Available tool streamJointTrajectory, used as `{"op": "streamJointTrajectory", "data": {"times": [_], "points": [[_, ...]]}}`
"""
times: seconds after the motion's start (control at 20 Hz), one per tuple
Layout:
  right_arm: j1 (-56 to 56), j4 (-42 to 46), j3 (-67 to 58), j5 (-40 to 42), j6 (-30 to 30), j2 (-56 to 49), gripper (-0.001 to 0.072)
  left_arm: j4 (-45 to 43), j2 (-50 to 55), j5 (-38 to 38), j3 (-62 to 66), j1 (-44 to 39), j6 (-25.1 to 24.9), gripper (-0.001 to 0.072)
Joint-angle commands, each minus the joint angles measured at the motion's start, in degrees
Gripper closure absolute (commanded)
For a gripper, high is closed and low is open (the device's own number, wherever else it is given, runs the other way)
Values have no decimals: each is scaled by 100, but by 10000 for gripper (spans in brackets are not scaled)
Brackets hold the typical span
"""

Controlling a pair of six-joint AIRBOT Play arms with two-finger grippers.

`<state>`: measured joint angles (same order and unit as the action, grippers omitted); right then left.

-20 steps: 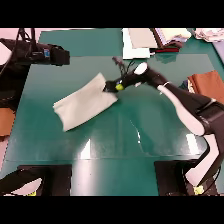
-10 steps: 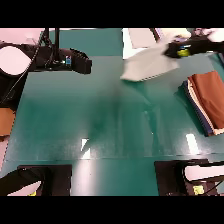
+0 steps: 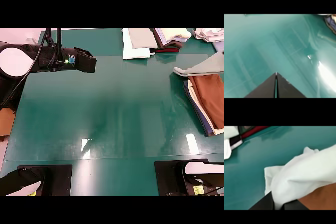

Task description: Fold the shirts.

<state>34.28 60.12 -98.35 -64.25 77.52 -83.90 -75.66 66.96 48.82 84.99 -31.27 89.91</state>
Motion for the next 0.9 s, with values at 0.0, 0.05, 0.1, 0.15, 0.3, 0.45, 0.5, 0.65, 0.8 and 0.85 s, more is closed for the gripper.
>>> {"op": "streamJointTrajectory", "data": {"times": [0.0,0.05,0.1,0.15,0.3,0.45,0.5,0.65,0.8,0.85], "points": [[142,-63,-417,70,4,-2,693,7,4,-28,0,-4,28,685],[114,-59,-675,81,4,-2,693,7,4,-26,0,-4,28,685],[116,-57,-929,63,4,-2,693,7,4,-24,0,-4,26,685],[116,-55,-1154,7,4,-2,692,7,4,-20,0,-4,26,685],[136,-24,-1683,-367,4,-2,693,7,4,17,0,-4,24,684],[245,-7,-1668,-774,4,216,693,4,4,111,0,-4,11,684],[323,9,-1467,-782,0,376,692,2,4,133,0,-4,9,684],[654,275,-621,-892,-111,914,693,2,4,136,0,-4,7,684],[1029,1080,511,-938,-247,1543,692,2,4,136,0,-4,7,684],[1174,1311,874,-938,-337,1735,692,2,4,138,0,-4,7,684]]}}
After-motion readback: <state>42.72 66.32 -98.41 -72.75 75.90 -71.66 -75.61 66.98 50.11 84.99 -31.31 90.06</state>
